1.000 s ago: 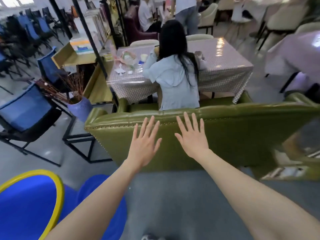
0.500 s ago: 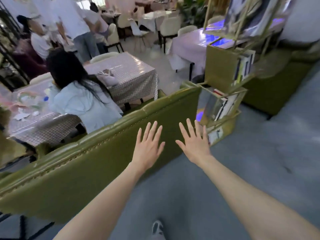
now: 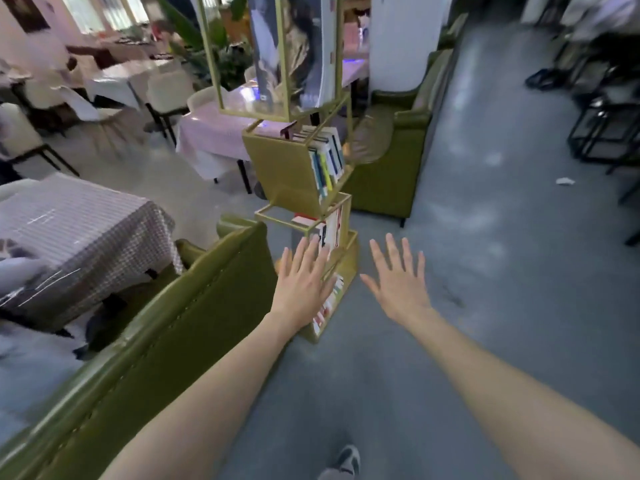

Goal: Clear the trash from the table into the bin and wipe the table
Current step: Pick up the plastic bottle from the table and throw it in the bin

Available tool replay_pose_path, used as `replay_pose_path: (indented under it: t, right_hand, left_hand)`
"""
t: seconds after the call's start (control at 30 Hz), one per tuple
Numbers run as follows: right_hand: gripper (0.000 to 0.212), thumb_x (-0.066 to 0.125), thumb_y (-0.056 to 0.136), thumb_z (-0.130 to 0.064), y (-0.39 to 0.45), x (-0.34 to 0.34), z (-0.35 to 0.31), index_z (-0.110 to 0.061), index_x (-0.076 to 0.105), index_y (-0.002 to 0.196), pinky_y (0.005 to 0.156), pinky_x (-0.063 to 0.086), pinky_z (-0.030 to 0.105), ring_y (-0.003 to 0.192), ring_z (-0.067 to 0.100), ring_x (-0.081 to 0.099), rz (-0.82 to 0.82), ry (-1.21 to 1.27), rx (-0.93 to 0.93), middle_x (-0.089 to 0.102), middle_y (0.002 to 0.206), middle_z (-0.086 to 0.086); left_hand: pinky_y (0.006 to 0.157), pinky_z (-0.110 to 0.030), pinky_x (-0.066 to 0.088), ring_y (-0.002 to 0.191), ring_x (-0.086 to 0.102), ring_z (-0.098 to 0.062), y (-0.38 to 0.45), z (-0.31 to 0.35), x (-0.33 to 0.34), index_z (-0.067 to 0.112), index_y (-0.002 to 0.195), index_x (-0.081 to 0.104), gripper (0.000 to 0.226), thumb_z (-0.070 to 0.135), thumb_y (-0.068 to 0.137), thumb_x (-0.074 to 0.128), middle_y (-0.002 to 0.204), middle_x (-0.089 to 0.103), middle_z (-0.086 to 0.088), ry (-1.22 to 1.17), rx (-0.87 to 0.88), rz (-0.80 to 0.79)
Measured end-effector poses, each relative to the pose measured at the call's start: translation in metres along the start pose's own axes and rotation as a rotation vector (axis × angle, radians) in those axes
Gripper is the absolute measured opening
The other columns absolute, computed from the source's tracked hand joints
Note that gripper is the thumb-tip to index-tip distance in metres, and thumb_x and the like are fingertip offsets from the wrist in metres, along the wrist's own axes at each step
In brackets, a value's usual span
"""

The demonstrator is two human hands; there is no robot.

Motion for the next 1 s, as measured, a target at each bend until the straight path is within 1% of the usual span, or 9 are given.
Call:
replay_pose_path:
  t: [0.03, 0.1, 0.2, 0.27, 0.4, 0.63, 0.73, 0.93, 1.0]
  right_hand:
    - [0.074, 0.012, 0.096, -0.068, 0.011, -0.001, 0.011, -0.032, -0.007, 0.159, 0.121, -0.004, 0.058, 0.152, 0.032, -0.015, -0.003, -0.005, 0.036, -0.011, 0.167, 0.003]
    - [0.073, 0.016, 0.098, -0.066, 0.036, -0.005, 0.037, -0.032, -0.008, 0.159, 0.121, -0.002, 0.059, 0.152, 0.032, -0.016, -0.002, -0.016, 0.106, -0.012, 0.167, 0.003]
    - [0.073, 0.018, 0.099, -0.065, 0.067, -0.014, 0.076, -0.032, -0.008, 0.159, 0.121, -0.001, 0.058, 0.152, 0.032, -0.016, -0.006, -0.019, 0.199, -0.014, 0.167, 0.003]
    - [0.073, 0.019, 0.099, -0.065, 0.086, -0.021, 0.103, -0.033, -0.008, 0.159, 0.122, -0.002, 0.057, 0.152, 0.032, -0.014, 0.004, -0.024, 0.257, -0.014, 0.167, 0.003]
    - [0.073, 0.021, 0.099, -0.064, 0.106, -0.032, 0.166, -0.032, -0.006, 0.159, 0.121, -0.004, 0.056, 0.153, 0.033, -0.01, 0.026, -0.097, 0.374, -0.009, 0.167, 0.006]
    - [0.074, 0.026, 0.1, -0.062, 0.12, -0.035, 0.267, -0.03, -0.002, 0.16, 0.121, -0.003, 0.057, 0.153, 0.032, -0.011, 0.045, -0.074, 0.558, -0.008, 0.168, 0.005]
    - [0.073, 0.024, 0.1, -0.063, 0.127, -0.031, 0.321, -0.03, -0.004, 0.16, 0.121, -0.005, 0.057, 0.153, 0.032, -0.012, 0.037, -0.055, 0.611, -0.01, 0.167, 0.004]
    - [0.073, 0.021, 0.1, -0.064, 0.154, -0.024, 0.433, -0.031, -0.006, 0.159, 0.121, -0.005, 0.057, 0.152, 0.032, -0.015, 0.017, 0.016, 0.66, -0.012, 0.167, 0.005]
    - [0.073, 0.02, 0.1, -0.064, 0.167, -0.027, 0.474, -0.031, -0.007, 0.159, 0.121, -0.005, 0.057, 0.152, 0.032, -0.014, 0.01, 0.035, 0.662, -0.012, 0.167, 0.005]
  left_hand:
    - [0.119, -0.05, -0.012, 0.154, -0.011, -0.025, 0.022, 0.004, 0.004, 0.025, 0.16, 0.0, 0.068, 0.06, 0.101, 0.011, 0.168, -0.004, -0.002, -0.023, 0.027, 0.001]
    - [0.122, -0.053, -0.005, 0.154, -0.013, -0.025, 0.07, 0.014, 0.014, 0.026, 0.159, -0.003, 0.068, 0.06, 0.102, 0.009, 0.168, -0.006, -0.003, -0.075, 0.078, -0.001]
    - [0.123, -0.055, 0.006, 0.154, -0.008, -0.024, 0.131, 0.031, 0.023, 0.025, 0.159, 0.006, 0.066, 0.059, 0.102, 0.011, 0.168, 0.001, -0.002, -0.122, 0.153, 0.02]
    - [0.123, -0.052, 0.003, 0.155, -0.003, -0.023, 0.169, 0.044, 0.029, 0.025, 0.159, 0.013, 0.067, 0.059, 0.102, 0.016, 0.168, 0.006, -0.001, -0.153, 0.199, 0.03]
    - [0.124, -0.052, 0.006, 0.155, -0.001, -0.023, 0.231, 0.085, 0.043, 0.024, 0.159, 0.011, 0.07, 0.061, 0.1, 0.01, 0.168, 0.005, -0.001, -0.179, 0.304, 0.022]
    - [0.124, -0.051, 0.008, 0.155, 0.005, -0.023, 0.314, 0.173, 0.06, 0.023, 0.159, 0.014, 0.07, 0.061, 0.101, 0.012, 0.168, 0.009, -0.002, -0.187, 0.448, 0.032]
    - [0.124, -0.051, 0.011, 0.154, 0.009, -0.023, 0.349, 0.216, 0.066, 0.023, 0.158, 0.02, 0.067, 0.059, 0.102, 0.019, 0.167, 0.014, -0.003, -0.197, 0.477, 0.048]
    - [0.123, -0.052, 0.009, 0.155, 0.007, -0.023, 0.424, 0.302, 0.076, 0.023, 0.159, 0.017, 0.069, 0.06, 0.101, 0.016, 0.167, 0.013, -0.002, -0.173, 0.482, 0.009]
    - [0.123, -0.051, 0.008, 0.155, 0.007, -0.022, 0.452, 0.336, 0.074, 0.023, 0.159, 0.018, 0.067, 0.059, 0.102, 0.021, 0.167, 0.013, -0.001, -0.174, 0.491, 0.008]
Point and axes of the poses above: each hand's wrist, its own y-axis towards the middle knuckle, its own x-axis out of the palm, z = x × y, the point moved 5 cm from there along y, towards the middle knuckle
